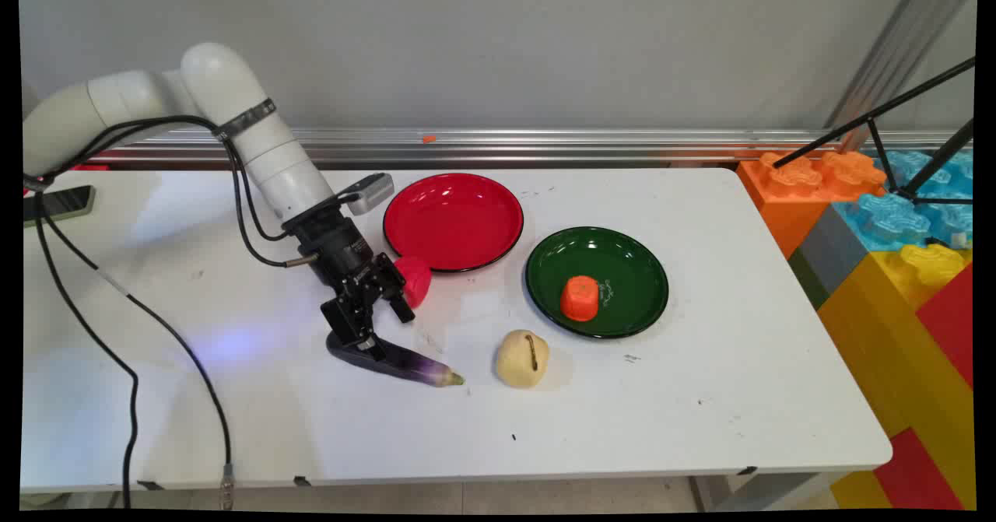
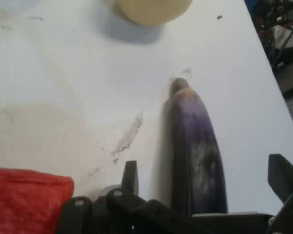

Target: Pick up the mandarin from the green plate

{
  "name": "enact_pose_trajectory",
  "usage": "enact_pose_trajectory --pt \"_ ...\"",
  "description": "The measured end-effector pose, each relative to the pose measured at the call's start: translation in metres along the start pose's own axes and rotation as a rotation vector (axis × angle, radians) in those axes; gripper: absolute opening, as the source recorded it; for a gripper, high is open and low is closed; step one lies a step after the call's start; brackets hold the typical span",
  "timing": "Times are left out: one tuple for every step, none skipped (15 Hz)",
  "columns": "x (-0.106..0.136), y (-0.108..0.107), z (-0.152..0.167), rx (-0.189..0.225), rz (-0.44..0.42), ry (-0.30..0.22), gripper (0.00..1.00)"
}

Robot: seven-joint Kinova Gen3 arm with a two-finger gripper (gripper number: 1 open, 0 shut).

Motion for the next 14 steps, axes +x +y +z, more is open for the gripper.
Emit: enact_pose_trajectory --pt "0.001 0.001 -0.001 -0.002 0.003 0.003 1.00" --pt "0.004 0.003 -0.004 -0.006 0.008 0.008 1.00" --pt "0.007 0.006 -0.009 -0.012 0.016 0.016 1.00" --pt "0.011 0.008 -0.012 -0.017 0.023 0.023 1.00" --pt "0.015 0.010 -0.016 -0.023 0.031 0.030 1.00" --pt "0.019 0.013 -0.021 -0.029 0.040 0.039 1.00" --pt "0.024 0.016 -0.025 -0.035 0.050 0.049 1.00" --pt "0.029 0.017 -0.029 -0.039 0.058 0.057 1.00" --pt "0.035 0.018 -0.033 -0.042 0.069 0.068 1.00" --pt "0.042 0.019 -0.038 -0.042 0.079 0.079 1.00" --pt "0.047 0.019 -0.041 -0.043 0.087 0.087 1.00" --pt "0.055 0.017 -0.044 -0.043 0.097 0.097 1.00" --pt "0.063 0.015 -0.048 -0.040 0.105 0.108 1.00" --pt "0.070 0.012 -0.050 -0.037 0.112 0.117 1.00"
